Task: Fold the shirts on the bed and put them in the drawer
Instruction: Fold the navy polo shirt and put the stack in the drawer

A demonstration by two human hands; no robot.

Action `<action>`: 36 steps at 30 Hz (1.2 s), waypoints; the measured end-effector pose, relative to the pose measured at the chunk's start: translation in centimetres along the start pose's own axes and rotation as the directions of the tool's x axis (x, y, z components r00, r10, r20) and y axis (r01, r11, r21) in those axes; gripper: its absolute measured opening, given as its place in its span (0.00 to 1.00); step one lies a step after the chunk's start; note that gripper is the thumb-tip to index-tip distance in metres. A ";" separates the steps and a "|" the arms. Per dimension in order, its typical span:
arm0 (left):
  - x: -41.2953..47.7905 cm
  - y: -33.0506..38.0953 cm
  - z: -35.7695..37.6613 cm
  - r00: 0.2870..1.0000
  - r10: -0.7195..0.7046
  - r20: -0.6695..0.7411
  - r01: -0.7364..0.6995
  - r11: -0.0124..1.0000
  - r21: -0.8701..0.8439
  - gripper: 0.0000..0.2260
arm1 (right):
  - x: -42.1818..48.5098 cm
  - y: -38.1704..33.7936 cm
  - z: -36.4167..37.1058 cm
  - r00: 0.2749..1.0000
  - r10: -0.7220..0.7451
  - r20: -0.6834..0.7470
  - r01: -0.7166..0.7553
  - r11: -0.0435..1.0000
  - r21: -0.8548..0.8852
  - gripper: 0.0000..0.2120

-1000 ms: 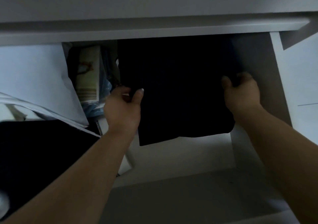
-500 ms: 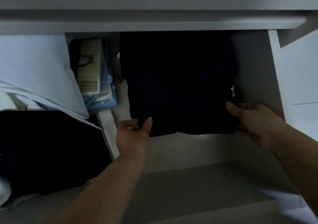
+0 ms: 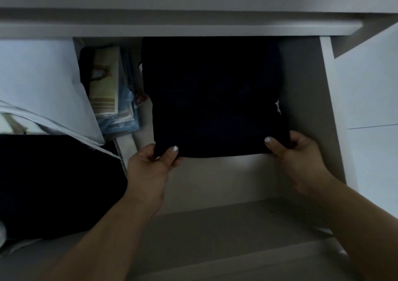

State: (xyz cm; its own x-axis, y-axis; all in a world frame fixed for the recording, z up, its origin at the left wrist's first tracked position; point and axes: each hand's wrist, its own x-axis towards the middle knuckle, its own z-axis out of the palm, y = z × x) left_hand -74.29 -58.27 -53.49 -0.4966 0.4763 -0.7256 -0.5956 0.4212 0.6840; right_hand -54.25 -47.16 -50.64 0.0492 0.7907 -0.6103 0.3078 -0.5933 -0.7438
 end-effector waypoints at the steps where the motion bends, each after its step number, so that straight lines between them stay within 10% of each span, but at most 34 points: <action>1: 0.0 0.3 -0.1 1.000 0.013 0.022 -0.013 1.000 -0.007 0.08 | 0.0 -0.2 -0.1 0.999 -0.036 0.002 0.036 0.999 0.014 0.06; 6: -0.2 1.4 0.7 0.967 -0.179 0.179 0.196 0.978 -0.078 0.07 | 0.2 -1.2 0.0 0.957 0.240 0.165 -0.275 0.932 0.236 0.07; 10: 0.2 3.9 1.3 0.967 0.222 0.124 -0.203 0.967 -0.152 0.09 | 0.1 -3.7 -0.3 0.985 -0.054 0.161 -0.023 0.896 0.444 0.10; 13: 0.6 2.5 1.0 0.978 0.207 -0.028 -0.202 0.972 0.115 0.05 | 0.1 -3.0 0.6 0.997 0.018 0.078 -0.039 0.960 0.278 0.12; 19: 1.2 1.9 1.2 0.999 0.027 -0.036 -0.024 0.994 0.103 0.07 | 1.5 -1.2 1.2 0.994 0.098 -0.049 -0.096 0.995 0.040 0.05; 31: 3.4 3.2 1.7 0.999 0.032 0.026 -0.030 0.998 -0.057 0.20 | 2.2 -4.4 1.0 0.968 0.198 0.156 -0.234 0.935 0.267 0.19; 36: 4.5 3.3 2.2 0.977 0.181 0.112 -0.187 0.981 0.044 0.23 | 3.2 -3.6 2.2 0.991 0.131 0.032 -0.134 0.958 0.252 0.10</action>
State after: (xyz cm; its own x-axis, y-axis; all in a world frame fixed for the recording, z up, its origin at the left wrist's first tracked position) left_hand -77.08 -53.02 -54.31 -0.5223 0.6284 -0.5765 -0.4640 0.3579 0.8103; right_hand -57.27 -42.83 -50.46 0.0584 0.7011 -0.7106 0.0493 -0.7130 -0.6994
